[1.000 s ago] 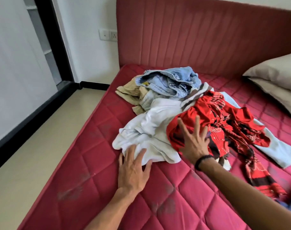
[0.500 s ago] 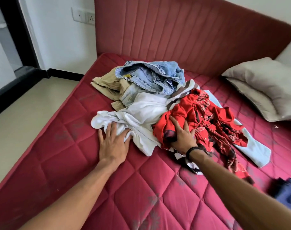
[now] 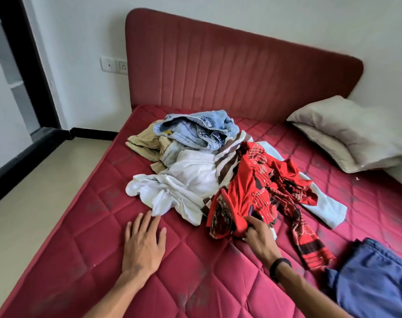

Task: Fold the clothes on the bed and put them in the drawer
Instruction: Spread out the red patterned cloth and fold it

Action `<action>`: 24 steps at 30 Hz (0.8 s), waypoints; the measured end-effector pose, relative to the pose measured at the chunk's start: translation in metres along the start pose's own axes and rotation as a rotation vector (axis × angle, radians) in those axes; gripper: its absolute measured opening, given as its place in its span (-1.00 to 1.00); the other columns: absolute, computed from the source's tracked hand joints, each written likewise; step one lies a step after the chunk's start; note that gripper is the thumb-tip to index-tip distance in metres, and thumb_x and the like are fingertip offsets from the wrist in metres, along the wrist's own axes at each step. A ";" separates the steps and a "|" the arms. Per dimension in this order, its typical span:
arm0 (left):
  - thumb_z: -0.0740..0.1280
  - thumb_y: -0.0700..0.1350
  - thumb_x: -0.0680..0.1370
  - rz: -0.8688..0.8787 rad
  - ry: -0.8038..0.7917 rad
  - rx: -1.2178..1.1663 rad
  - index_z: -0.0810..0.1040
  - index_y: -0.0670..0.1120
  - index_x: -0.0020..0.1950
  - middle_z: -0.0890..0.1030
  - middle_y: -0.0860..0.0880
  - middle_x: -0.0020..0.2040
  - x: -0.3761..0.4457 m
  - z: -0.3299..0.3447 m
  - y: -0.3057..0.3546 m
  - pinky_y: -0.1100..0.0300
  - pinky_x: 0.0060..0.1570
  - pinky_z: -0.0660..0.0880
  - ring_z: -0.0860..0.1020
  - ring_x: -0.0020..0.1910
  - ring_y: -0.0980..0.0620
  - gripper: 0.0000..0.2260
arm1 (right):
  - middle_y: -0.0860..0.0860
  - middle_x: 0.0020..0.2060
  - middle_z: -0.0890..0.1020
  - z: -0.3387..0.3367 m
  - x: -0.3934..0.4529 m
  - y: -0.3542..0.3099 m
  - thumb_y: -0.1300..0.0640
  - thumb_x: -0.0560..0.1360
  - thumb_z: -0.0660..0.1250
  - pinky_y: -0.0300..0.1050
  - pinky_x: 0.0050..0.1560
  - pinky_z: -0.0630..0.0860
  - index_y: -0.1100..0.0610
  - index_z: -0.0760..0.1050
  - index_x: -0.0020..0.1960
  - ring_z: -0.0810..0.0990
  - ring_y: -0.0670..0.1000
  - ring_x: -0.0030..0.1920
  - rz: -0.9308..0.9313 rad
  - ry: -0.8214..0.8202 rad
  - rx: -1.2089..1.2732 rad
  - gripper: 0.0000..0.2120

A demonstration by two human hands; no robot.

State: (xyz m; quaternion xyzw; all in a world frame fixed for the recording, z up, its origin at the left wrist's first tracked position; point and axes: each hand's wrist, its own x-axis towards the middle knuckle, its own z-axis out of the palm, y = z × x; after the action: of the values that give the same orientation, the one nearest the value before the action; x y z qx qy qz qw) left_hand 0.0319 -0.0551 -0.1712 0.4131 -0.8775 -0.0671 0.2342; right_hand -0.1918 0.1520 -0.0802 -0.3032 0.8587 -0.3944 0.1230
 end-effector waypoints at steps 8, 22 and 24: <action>0.09 0.14 0.63 0.005 0.039 0.036 0.60 -0.03 0.39 0.52 -0.06 0.46 -0.012 0.005 0.001 -0.20 0.44 0.33 0.44 0.47 -0.13 -0.52 | -0.09 0.12 0.54 0.019 0.016 -0.003 -0.31 0.35 0.50 -0.06 0.21 0.42 -0.30 0.02 0.61 0.47 -0.03 0.17 -0.095 -0.133 -0.227 -0.02; 0.62 0.35 0.23 0.110 -0.413 -0.781 0.12 0.19 0.63 0.28 0.16 0.53 0.065 -0.146 0.089 0.12 0.52 0.26 0.25 0.54 0.15 0.10 | -0.02 -0.46 0.49 -0.077 -0.009 -0.177 0.23 0.52 0.08 -0.16 -0.42 0.33 0.18 0.40 -0.30 0.40 -0.09 -0.45 -0.354 0.071 0.124 -0.75; 0.64 0.26 0.29 0.265 -0.431 -0.856 0.27 0.28 0.52 0.40 0.20 0.48 0.077 -0.204 0.132 0.15 0.50 0.31 0.35 0.45 0.26 -0.11 | 0.02 -0.46 0.40 -0.113 -0.018 -0.215 0.22 0.49 0.10 -0.14 -0.45 0.24 0.22 0.35 -0.35 0.32 -0.05 -0.45 -0.310 0.109 0.179 -0.75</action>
State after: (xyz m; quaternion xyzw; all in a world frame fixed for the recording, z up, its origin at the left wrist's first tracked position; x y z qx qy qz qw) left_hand -0.0067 -0.0116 0.0769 0.1417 -0.8446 -0.4749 0.2028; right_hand -0.1372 0.1232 0.1556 -0.3979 0.7687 -0.4991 0.0407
